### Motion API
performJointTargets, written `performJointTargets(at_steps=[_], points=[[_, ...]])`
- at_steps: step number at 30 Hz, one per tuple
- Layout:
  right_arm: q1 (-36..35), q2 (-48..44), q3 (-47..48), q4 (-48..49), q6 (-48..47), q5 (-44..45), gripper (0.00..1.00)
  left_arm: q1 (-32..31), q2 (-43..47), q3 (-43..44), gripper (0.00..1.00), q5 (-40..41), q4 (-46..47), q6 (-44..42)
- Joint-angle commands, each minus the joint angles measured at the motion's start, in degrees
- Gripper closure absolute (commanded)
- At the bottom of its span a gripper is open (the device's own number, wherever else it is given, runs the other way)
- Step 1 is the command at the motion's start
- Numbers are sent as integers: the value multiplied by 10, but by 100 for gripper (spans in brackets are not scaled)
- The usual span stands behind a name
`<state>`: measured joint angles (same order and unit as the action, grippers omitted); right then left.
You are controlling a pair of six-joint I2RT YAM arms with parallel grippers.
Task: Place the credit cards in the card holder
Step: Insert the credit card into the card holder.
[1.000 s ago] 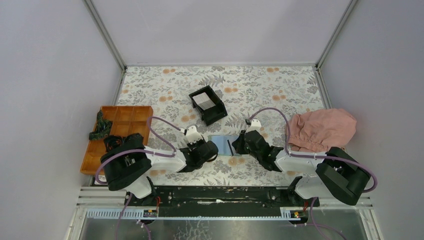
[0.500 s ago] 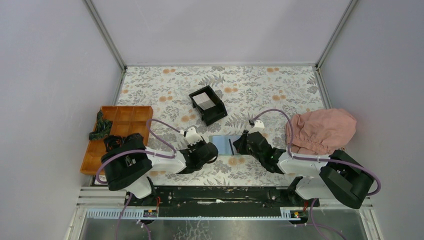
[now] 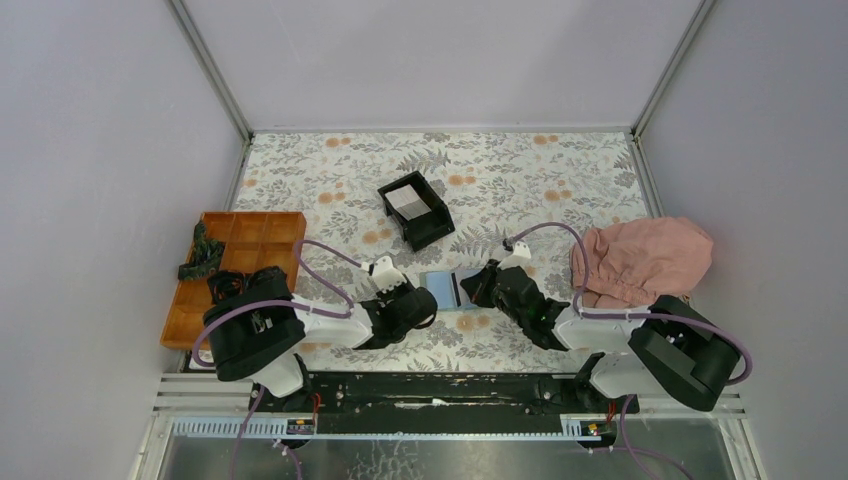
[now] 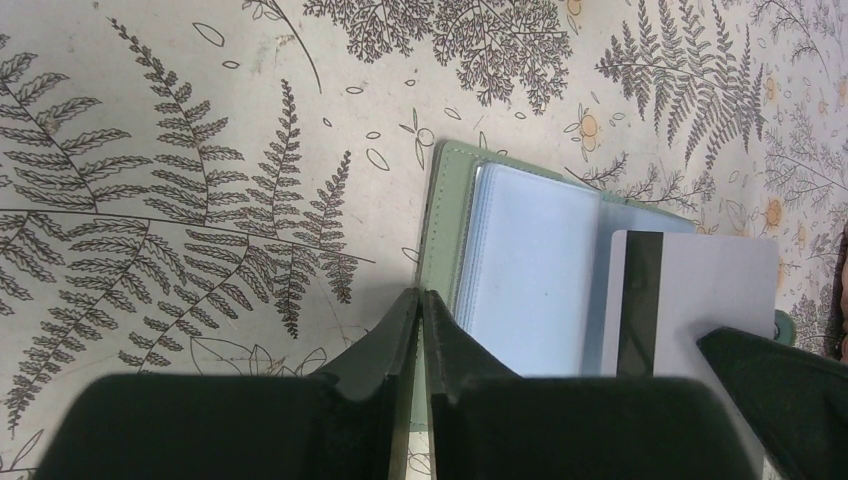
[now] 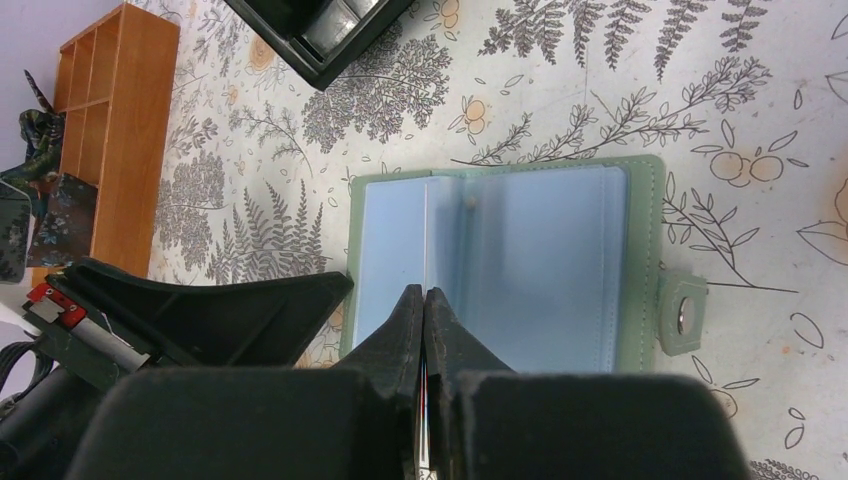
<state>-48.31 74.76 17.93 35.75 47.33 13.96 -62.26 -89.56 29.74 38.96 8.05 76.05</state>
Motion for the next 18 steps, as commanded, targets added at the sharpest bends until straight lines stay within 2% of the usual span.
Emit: performJointTargets(at_steps=[1, 18], points=[[1, 15, -8, 66, 17, 11, 100, -12, -37, -39, 88, -92, -119, -11], [13, 54, -24, 122, 26, 4, 100, -13, -42, -37, 88, -92, -121, -9]])
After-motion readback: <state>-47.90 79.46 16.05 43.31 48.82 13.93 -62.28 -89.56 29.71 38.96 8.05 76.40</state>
